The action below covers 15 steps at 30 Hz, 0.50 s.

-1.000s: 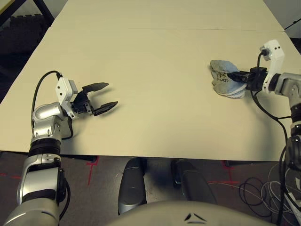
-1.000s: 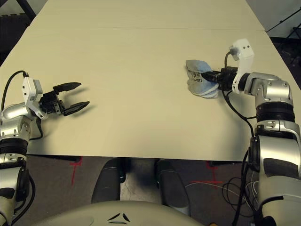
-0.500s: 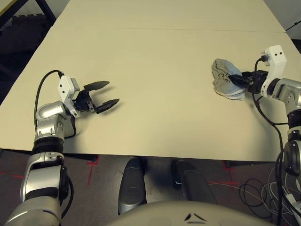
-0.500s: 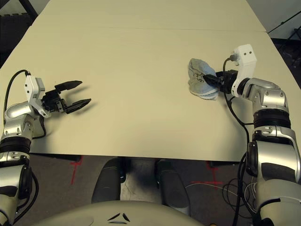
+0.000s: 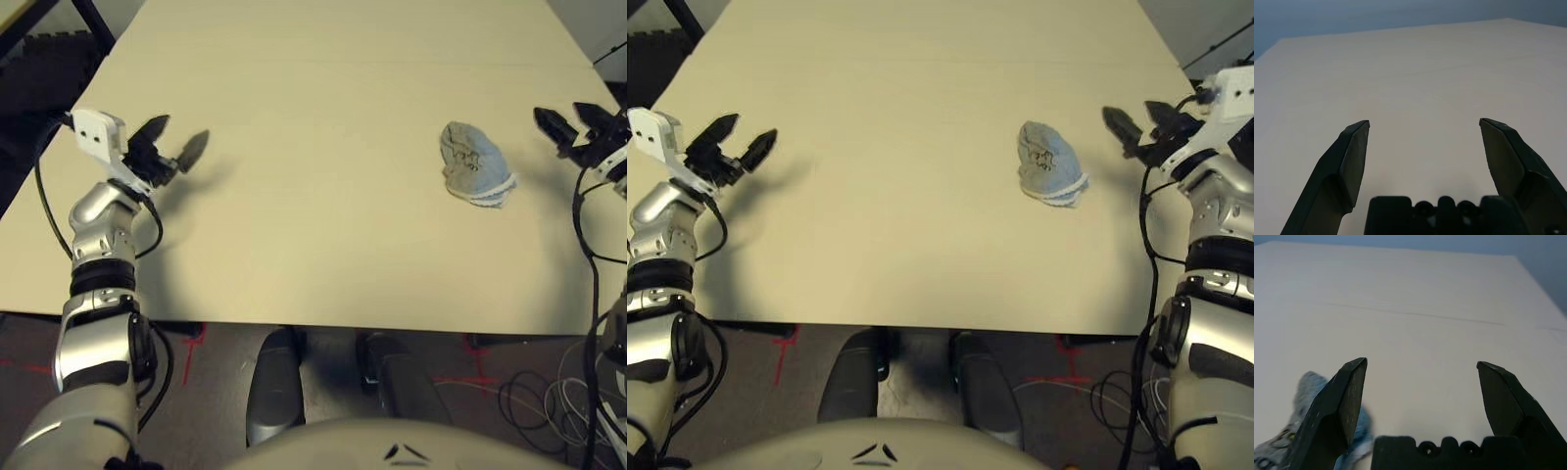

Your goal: Wipe the water off the table with a rag.

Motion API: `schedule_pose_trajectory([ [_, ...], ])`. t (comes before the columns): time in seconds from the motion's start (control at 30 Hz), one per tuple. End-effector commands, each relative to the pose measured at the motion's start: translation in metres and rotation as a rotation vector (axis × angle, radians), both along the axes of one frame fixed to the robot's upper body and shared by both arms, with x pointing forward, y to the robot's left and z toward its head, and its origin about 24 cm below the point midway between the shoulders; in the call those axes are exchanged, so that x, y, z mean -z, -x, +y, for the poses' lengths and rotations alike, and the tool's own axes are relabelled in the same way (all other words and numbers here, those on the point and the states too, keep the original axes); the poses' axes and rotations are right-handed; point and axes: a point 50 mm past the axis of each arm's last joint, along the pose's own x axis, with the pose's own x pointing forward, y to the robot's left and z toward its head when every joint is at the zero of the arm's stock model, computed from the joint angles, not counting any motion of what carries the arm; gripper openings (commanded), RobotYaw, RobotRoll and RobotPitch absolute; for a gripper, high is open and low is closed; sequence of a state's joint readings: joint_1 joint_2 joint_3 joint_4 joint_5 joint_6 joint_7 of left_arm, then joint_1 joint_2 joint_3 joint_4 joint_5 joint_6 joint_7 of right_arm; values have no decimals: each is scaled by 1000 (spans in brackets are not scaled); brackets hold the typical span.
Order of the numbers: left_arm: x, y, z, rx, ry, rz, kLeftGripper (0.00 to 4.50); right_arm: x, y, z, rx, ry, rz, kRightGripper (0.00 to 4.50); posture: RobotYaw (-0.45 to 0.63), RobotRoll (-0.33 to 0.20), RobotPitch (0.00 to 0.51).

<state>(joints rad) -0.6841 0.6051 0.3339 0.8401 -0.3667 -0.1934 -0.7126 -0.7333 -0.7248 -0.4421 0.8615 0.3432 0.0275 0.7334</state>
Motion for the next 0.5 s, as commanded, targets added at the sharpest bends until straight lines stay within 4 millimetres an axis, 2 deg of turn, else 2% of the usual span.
schedule_pose_trajectory([
  [0.03, 3, 0, 12, -148, 41, 24, 4500, 1, 11, -20, 104, -8, -38, 4460, 110, 0, 196],
  [0.23, 8, 3, 22, -287, 27, 28, 4500, 12, 15, -27, 183, -9, -49, 4460, 100, 0, 216],
  [0.5, 9, 5, 33, -364, 18, 38, 4500, 17, 13, -22, 202, -9, -69, 4460, 87, 0, 229],
])
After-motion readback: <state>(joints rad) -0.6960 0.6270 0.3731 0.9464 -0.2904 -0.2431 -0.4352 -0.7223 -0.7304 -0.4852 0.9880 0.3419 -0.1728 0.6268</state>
